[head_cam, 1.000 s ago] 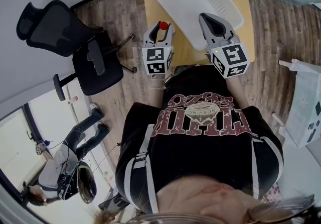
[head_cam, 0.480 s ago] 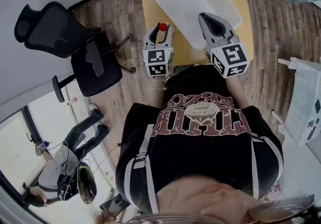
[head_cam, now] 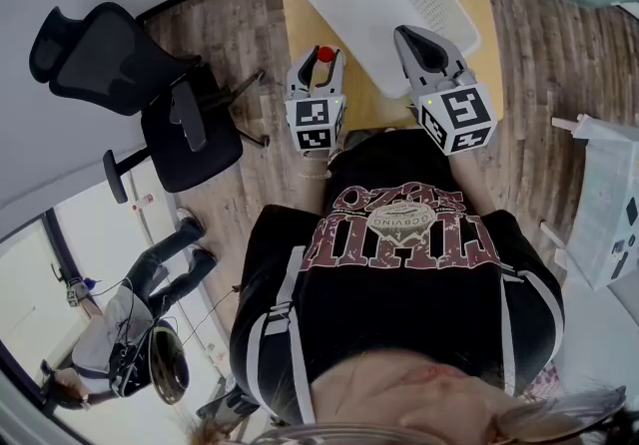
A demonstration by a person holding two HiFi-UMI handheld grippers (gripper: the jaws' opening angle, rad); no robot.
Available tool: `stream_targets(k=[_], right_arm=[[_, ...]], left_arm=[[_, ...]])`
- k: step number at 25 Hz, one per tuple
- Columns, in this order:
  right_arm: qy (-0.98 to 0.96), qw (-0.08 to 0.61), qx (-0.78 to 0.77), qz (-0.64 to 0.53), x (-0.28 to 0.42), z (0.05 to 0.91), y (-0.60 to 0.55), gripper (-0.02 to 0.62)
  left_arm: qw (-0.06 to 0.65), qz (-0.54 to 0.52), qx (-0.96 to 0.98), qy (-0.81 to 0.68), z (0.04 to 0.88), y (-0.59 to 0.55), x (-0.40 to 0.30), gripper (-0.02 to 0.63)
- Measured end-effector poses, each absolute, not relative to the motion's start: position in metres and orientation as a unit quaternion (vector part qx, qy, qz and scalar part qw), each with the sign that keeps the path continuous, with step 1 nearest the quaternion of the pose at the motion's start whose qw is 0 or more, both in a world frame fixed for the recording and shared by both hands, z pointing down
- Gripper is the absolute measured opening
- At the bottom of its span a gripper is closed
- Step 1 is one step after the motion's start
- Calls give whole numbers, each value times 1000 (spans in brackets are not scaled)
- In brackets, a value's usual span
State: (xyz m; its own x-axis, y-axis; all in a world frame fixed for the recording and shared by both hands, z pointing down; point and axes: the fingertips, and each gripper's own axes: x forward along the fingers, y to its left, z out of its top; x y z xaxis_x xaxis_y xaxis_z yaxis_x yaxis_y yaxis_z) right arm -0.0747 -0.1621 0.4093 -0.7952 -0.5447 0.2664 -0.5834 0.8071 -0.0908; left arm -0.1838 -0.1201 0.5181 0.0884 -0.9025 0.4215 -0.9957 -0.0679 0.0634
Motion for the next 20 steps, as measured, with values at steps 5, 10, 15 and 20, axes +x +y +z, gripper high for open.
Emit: stream_targets(k=[5, 10, 15, 20], right_arm=[[-944, 114, 300, 82, -72, 409, -162, 18], [-944, 113, 300, 80, -71, 407, -162, 18], [-944, 111, 301, 81, -69, 407, -162, 18], [-944, 110, 301, 82, -66, 407, -163, 18]], left_arm=[[176, 134, 723, -654, 521, -122, -177, 198], [177, 134, 725, -652, 520, -122, -177, 198], [174, 141, 723, -654, 521, -121, -176, 204], [180, 144, 720, -654, 525, -120, -175, 219]])
